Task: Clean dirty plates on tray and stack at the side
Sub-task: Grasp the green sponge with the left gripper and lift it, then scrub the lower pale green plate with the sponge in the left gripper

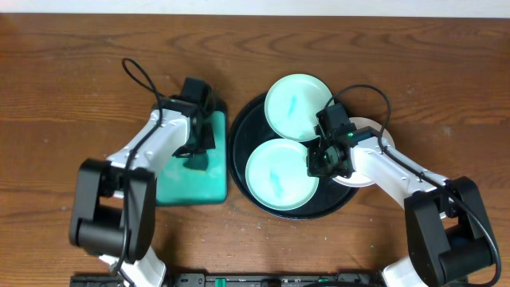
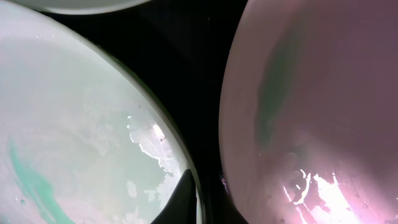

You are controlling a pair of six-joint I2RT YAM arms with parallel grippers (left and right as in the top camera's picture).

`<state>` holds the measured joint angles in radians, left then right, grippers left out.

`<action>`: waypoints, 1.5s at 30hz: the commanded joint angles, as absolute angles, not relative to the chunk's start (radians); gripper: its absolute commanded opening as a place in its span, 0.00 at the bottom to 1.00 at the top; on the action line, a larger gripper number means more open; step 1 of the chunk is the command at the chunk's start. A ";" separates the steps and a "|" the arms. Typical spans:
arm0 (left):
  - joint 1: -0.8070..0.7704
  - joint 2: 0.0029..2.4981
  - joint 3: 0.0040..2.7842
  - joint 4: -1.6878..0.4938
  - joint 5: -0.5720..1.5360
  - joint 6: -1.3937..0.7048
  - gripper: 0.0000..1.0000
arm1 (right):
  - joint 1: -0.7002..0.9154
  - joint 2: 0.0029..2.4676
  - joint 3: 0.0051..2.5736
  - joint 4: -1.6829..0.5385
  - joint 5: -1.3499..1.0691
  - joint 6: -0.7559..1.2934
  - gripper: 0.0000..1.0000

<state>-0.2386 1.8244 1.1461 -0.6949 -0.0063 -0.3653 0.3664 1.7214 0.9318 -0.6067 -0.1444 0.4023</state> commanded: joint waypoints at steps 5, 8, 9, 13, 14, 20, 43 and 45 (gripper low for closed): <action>-0.239 1.830 1.232 -0.786 -0.018 -0.353 0.07 | 0.368 1.758 0.926 -0.590 -0.057 0.429 0.01; -0.240 1.792 1.340 -0.904 0.009 -0.353 0.07 | 0.368 1.758 0.926 -0.590 -0.056 0.429 0.01; -0.241 1.780 1.368 -0.932 0.036 -0.353 0.07 | 0.368 1.758 0.926 -0.590 -0.056 0.429 0.01; -0.276 1.727 1.414 -0.957 0.199 -0.368 0.07 | 0.368 1.758 0.926 -0.587 -0.056 0.429 0.01; -0.290 1.724 1.414 -0.957 0.212 -0.386 0.07 | 0.368 1.758 0.926 -0.587 -0.057 0.429 0.01; -0.422 1.750 1.374 -0.882 0.221 -0.498 0.07 | 0.368 1.758 0.926 -0.586 -0.057 0.430 0.01; -0.672 2.012 1.341 -0.777 -0.006 -0.776 0.07 | 0.368 1.758 0.926 -0.590 -0.057 0.429 0.01; -0.664 2.012 1.367 -0.814 -0.060 -0.775 0.07 | 0.368 1.758 0.926 -0.590 -0.057 0.429 0.01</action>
